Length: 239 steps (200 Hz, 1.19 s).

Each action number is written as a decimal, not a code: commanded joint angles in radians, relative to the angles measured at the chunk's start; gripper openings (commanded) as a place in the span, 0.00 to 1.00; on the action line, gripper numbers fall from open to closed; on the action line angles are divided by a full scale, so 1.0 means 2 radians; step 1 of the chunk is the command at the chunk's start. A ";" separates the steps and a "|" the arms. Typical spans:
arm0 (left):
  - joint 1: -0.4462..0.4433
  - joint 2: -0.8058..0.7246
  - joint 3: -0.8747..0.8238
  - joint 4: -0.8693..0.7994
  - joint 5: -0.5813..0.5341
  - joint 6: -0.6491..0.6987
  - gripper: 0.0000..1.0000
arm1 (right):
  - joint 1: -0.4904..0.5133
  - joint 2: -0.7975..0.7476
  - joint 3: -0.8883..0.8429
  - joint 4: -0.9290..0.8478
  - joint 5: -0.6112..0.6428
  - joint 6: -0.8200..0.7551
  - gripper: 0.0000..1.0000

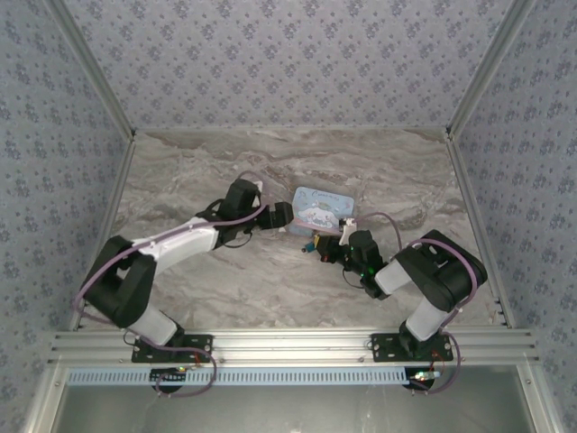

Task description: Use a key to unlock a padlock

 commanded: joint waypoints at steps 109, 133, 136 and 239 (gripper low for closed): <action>-0.002 0.083 0.005 -0.017 -0.038 0.016 0.99 | -0.010 -0.009 -0.017 -0.013 0.005 0.010 0.01; 0.001 0.083 -0.011 -0.014 -0.045 0.013 0.99 | -0.013 -0.018 -0.023 -0.020 0.008 0.007 0.01; 0.001 0.083 -0.013 -0.014 -0.045 0.012 0.99 | -0.013 -0.019 -0.023 -0.021 0.008 0.007 0.01; 0.003 0.067 -0.043 -0.004 -0.052 0.000 0.99 | -0.025 -0.080 -0.040 -0.066 0.023 0.000 0.00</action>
